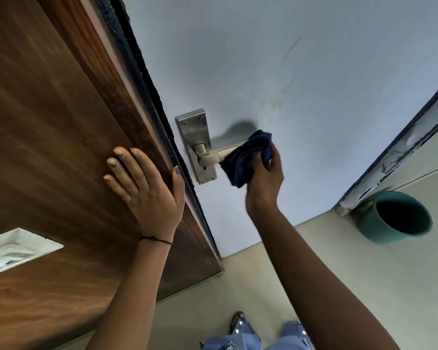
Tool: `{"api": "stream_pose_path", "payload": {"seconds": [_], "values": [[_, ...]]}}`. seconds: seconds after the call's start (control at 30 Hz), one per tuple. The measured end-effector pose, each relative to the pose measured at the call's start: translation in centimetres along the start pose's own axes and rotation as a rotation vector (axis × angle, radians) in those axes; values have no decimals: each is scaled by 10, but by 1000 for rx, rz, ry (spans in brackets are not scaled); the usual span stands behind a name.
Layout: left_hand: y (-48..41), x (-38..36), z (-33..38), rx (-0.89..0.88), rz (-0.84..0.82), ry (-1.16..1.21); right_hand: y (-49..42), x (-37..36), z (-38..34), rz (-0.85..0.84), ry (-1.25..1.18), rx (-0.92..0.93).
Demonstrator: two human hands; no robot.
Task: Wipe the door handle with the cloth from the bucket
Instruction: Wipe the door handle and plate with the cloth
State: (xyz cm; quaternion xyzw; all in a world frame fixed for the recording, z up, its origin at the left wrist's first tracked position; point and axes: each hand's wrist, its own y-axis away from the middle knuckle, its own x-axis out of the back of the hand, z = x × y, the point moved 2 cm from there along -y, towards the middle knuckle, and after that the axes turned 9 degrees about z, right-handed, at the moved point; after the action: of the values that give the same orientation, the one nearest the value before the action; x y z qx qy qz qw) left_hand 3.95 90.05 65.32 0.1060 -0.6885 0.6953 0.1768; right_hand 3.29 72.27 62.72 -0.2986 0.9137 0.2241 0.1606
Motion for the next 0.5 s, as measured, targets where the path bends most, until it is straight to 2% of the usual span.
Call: {"api": "stream_pose_path", "payload": {"seconds": [0.07, 0.1, 0.23, 0.4, 0.5], "values": [[0, 0, 0, -9, -1, -4, 11, -11, 15, -32, -279, -290], [0, -1, -1, -13, -1, -9, 22, -17, 22, -72, -345, -390], [0, 0, 0, -10, -2, -15, 55, -28, 33, -209, -342, -590], [-1, 1, 0, -3, -12, -16, -5, -5, 4, -95, -378, -373], [-1, 1, 1, 0, -13, -7, -15, -5, -4, -109, -370, -353]]}}
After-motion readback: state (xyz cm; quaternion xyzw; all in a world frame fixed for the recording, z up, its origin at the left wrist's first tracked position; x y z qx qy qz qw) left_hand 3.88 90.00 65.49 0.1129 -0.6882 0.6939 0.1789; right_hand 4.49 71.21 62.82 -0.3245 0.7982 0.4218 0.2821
